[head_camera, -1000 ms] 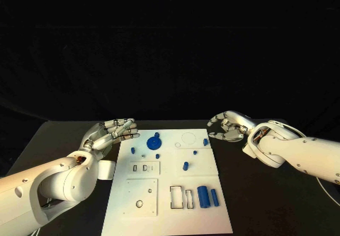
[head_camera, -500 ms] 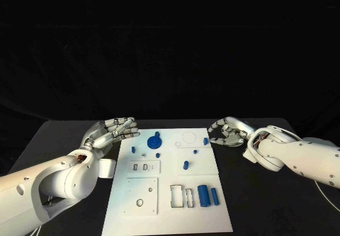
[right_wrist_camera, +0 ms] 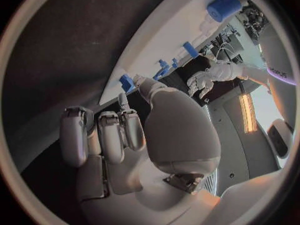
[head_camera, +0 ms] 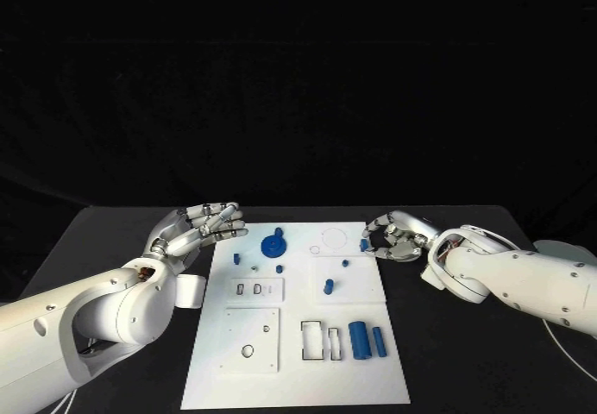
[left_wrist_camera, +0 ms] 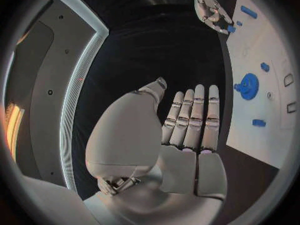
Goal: Assemble the parts on the task board
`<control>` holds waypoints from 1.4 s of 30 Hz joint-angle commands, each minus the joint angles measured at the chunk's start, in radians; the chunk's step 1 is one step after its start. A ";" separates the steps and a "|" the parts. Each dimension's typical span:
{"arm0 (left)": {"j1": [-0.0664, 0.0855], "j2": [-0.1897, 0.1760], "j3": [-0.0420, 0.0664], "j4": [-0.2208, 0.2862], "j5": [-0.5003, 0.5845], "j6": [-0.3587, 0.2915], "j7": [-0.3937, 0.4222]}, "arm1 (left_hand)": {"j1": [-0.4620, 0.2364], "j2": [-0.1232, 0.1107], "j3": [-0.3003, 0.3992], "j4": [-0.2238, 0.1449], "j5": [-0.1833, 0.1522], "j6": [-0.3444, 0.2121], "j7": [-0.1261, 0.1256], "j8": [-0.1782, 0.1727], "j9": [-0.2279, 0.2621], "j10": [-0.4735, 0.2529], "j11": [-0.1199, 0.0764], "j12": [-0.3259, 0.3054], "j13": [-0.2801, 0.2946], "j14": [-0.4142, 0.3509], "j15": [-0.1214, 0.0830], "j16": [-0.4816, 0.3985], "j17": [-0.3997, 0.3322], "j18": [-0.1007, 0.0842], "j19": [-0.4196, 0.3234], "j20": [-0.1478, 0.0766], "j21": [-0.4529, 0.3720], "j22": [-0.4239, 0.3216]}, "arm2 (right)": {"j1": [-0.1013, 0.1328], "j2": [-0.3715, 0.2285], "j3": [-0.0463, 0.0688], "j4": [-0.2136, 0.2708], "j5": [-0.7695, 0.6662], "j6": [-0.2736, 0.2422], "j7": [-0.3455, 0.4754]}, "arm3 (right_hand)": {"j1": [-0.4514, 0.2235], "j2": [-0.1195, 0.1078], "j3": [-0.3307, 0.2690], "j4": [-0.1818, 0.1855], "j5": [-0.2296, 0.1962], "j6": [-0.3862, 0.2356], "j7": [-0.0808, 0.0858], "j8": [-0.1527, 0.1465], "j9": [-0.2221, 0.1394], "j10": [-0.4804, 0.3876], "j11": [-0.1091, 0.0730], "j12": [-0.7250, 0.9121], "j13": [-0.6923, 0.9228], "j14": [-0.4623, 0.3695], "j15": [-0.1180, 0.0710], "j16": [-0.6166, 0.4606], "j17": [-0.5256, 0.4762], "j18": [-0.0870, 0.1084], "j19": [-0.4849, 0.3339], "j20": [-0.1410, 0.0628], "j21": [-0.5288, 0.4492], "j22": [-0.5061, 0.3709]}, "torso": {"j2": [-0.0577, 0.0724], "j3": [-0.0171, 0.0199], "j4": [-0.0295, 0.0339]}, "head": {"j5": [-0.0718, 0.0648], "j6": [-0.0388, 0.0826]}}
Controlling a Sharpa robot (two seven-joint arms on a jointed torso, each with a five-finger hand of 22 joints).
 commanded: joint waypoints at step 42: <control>0.000 -0.004 0.001 0.001 0.001 0.021 -0.001 | -0.007 -0.001 0.007 -0.001 -0.006 0.002 0.021 -0.006 -0.002 0.004 0.003 -0.006 0.000 0.000 0.004 -0.008 0.003 0.013 0.000 0.002 0.003 -0.003 | -0.012 0.036 0.000 -0.023 0.019 -0.056 -0.030 | -0.001 0.051 0.051 -0.022 0.004 0.115 -0.029 0.041 0.021 0.020 -0.027 0.021 0.141 0.078 -0.029 -0.001 0.141 0.000 0.008 -0.014 0.008 0.123 | -0.003 0.0009 -0.0024 | 0.008 -0.016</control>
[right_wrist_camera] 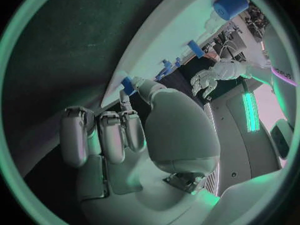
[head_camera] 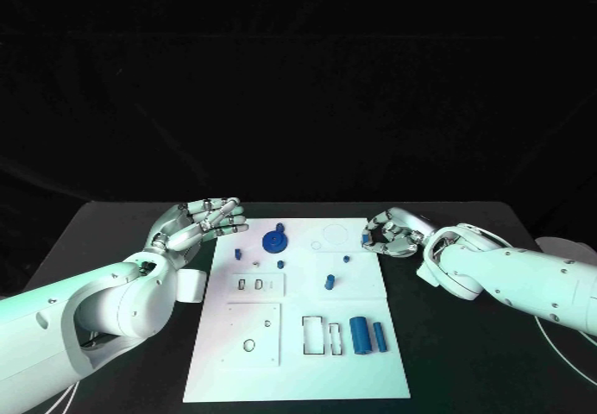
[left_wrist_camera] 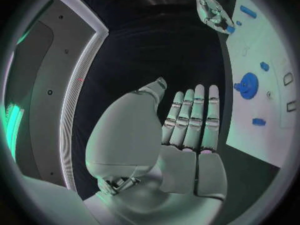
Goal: Assemble the parts on the task board
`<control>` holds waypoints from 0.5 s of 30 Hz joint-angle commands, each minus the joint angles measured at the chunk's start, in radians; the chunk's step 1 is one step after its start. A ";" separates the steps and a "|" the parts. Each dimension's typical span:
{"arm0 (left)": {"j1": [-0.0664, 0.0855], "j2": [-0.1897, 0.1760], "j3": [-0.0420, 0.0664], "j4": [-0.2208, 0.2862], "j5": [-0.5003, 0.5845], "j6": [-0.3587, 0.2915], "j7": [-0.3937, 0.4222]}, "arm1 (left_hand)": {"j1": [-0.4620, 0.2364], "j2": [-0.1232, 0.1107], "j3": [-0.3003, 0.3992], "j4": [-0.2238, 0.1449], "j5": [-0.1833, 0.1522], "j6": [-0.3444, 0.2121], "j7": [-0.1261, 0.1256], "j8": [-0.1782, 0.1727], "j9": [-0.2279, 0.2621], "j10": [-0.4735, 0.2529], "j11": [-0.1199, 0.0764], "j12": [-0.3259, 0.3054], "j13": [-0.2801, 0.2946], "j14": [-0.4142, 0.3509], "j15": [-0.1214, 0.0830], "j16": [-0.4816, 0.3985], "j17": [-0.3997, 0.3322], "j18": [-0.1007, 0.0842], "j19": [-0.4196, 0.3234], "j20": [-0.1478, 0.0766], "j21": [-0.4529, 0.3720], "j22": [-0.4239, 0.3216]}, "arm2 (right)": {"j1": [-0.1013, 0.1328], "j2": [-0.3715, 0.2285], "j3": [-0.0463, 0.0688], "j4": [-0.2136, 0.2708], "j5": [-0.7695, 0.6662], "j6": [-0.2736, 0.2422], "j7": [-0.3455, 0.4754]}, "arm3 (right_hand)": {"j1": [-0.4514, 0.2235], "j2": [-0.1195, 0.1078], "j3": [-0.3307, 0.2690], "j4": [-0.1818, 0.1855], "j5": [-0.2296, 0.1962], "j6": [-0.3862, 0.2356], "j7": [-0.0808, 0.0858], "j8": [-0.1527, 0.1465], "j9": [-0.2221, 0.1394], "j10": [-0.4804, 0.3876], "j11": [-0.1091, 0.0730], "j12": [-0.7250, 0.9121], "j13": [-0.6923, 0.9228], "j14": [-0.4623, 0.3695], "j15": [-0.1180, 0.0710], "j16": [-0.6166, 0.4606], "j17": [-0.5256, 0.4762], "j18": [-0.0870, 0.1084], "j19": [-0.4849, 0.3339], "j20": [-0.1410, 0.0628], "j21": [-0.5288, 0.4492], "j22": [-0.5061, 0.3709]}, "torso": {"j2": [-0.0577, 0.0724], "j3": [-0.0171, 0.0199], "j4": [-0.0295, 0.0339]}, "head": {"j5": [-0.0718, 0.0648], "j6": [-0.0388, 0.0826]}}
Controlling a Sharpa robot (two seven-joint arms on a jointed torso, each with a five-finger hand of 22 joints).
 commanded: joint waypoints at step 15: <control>0.000 0.001 0.000 -0.006 0.001 0.017 0.004 | -0.008 -0.001 0.008 -0.001 -0.006 0.003 0.021 -0.006 -0.002 0.004 0.003 -0.007 0.000 0.000 0.004 -0.004 0.002 0.013 0.000 0.002 0.003 -0.002 | 0.009 -0.034 0.004 0.171 -0.038 -0.183 -0.066 | 0.003 0.041 0.042 -0.020 0.015 0.042 -0.017 0.029 0.017 0.024 -0.023 0.015 0.152 0.081 -0.023 0.002 0.152 -0.006 0.017 -0.022 0.022 0.142 | -0.008 -0.0028 -0.0021 | 0.008 -0.005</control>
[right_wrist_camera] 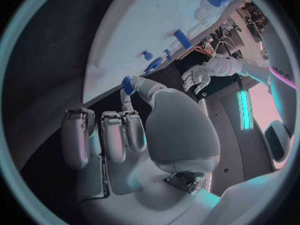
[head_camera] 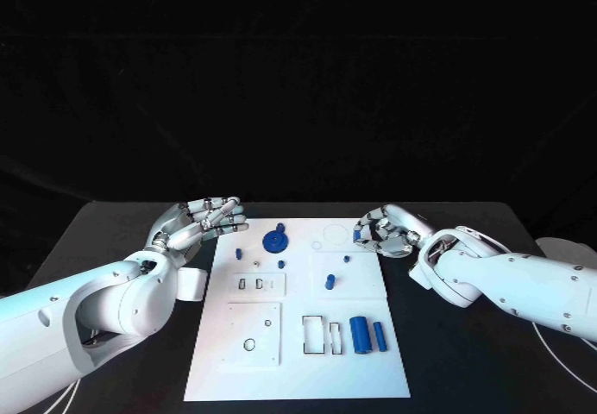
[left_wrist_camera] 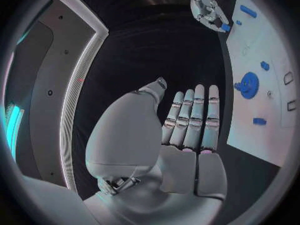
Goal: Assemble the parts on the task board
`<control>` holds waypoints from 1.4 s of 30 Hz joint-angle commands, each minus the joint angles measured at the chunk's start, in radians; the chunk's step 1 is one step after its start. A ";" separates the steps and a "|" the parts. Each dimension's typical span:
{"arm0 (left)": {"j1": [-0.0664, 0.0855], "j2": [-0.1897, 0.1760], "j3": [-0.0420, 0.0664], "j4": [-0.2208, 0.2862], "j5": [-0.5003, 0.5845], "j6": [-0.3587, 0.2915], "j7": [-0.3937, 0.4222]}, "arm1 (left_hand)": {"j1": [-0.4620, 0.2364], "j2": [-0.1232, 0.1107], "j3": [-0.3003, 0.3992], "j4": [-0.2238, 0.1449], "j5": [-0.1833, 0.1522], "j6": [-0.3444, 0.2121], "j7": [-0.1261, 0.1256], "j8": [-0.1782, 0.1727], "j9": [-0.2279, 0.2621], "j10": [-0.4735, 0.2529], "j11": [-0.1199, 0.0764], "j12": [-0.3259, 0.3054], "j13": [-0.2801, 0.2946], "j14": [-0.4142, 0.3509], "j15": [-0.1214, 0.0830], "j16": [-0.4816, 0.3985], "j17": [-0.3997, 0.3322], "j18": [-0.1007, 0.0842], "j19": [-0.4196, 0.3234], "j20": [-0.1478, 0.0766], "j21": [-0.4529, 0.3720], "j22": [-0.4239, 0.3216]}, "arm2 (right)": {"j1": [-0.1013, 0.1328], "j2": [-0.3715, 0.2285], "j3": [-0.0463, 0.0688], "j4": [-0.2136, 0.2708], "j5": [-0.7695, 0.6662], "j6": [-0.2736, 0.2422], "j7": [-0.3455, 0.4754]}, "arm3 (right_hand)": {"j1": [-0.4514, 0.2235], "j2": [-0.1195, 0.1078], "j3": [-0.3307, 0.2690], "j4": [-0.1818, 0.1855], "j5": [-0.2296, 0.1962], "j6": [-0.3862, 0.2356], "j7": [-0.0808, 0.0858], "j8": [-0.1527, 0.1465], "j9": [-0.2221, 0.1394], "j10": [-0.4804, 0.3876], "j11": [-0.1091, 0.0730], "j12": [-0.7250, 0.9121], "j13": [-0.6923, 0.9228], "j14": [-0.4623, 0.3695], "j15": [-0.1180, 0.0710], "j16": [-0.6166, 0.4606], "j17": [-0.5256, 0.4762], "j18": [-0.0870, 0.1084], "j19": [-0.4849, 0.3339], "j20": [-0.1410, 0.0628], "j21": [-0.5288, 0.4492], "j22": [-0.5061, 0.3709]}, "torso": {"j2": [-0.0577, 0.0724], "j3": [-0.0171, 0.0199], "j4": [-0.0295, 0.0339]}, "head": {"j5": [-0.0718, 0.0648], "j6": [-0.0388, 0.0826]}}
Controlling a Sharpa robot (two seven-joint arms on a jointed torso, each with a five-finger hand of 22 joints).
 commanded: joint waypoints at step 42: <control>0.000 0.036 0.000 -0.043 0.001 0.017 0.003 | -0.008 -0.001 0.007 0.002 -0.006 0.004 0.020 -0.006 -0.002 0.006 0.003 -0.004 0.000 0.000 0.004 -0.005 0.002 0.013 0.000 0.002 0.003 -0.001 | -0.054 0.325 -0.024 0.089 -0.399 0.059 -0.367 | -0.048 0.017 0.010 0.014 -0.014 0.005 -0.007 0.005 0.017 0.025 -0.010 0.003 0.152 0.079 -0.012 -0.001 0.142 -0.003 -0.003 -0.014 -0.006 0.133 | -0.028 -0.0167 0.0083 | 0.105 -0.072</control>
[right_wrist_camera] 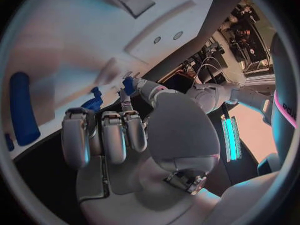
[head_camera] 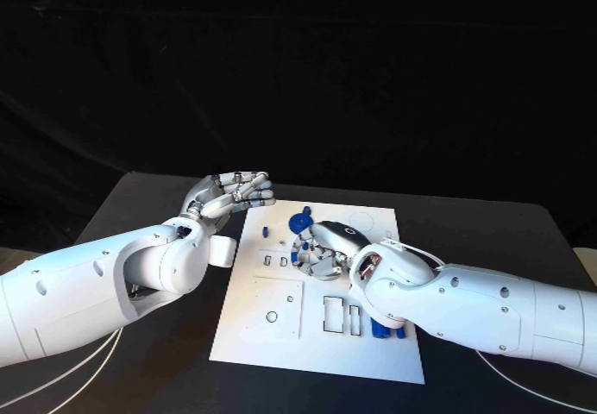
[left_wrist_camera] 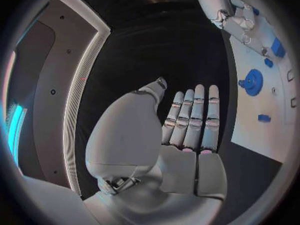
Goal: Assemble the parts on the task board
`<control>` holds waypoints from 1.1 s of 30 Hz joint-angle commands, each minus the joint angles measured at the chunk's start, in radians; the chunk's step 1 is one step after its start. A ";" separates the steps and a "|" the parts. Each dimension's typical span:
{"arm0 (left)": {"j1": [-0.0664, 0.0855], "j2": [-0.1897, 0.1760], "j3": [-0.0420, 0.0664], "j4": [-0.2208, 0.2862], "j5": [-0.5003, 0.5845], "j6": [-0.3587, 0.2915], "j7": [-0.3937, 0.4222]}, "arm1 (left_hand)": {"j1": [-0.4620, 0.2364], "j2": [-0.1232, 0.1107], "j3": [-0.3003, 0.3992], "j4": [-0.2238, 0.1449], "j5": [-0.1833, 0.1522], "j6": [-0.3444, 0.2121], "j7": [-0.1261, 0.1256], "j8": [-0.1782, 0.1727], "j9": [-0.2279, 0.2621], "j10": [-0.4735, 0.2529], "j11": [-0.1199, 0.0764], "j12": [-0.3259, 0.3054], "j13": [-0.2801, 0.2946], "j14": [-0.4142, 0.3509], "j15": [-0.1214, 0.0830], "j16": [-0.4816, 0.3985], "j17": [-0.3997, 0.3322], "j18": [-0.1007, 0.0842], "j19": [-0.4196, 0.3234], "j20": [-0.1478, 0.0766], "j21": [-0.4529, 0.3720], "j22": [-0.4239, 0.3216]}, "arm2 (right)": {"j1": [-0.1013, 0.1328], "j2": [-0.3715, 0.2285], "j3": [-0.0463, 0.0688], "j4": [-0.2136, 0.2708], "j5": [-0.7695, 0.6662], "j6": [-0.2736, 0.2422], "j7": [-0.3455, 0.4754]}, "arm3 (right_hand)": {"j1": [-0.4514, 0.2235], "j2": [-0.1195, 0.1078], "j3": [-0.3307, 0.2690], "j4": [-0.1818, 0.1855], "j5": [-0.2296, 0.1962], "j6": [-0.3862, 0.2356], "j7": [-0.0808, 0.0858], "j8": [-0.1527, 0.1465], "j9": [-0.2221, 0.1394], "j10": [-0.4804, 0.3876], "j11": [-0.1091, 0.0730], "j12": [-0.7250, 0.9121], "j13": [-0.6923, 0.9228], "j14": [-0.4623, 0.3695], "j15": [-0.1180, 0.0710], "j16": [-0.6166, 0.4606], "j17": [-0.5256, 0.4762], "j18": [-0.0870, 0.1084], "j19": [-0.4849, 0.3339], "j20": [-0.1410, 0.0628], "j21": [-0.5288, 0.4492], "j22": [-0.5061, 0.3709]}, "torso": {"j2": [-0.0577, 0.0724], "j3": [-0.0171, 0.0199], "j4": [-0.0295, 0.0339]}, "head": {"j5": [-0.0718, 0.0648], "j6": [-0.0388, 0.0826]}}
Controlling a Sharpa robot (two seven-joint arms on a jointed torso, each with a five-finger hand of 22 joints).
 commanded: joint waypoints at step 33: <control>0.001 0.000 0.001 0.003 0.001 0.023 -0.007 | -0.010 -0.002 0.007 0.002 -0.006 0.004 0.020 -0.007 -0.002 0.007 0.003 -0.005 0.000 0.001 0.004 -0.006 0.002 0.013 0.001 0.003 0.002 -0.001 | -0.029 0.048 -0.003 -0.055 -0.129 -0.003 -0.049 | -0.024 -0.003 -0.001 0.007 0.002 0.002 -0.009 0.001 0.019 0.022 -0.007 0.003 0.154 0.079 -0.005 0.000 0.145 -0.004 0.003 -0.004 -0.004 0.137 | 0.001 0.0010 -0.0007 | 0.011 -0.012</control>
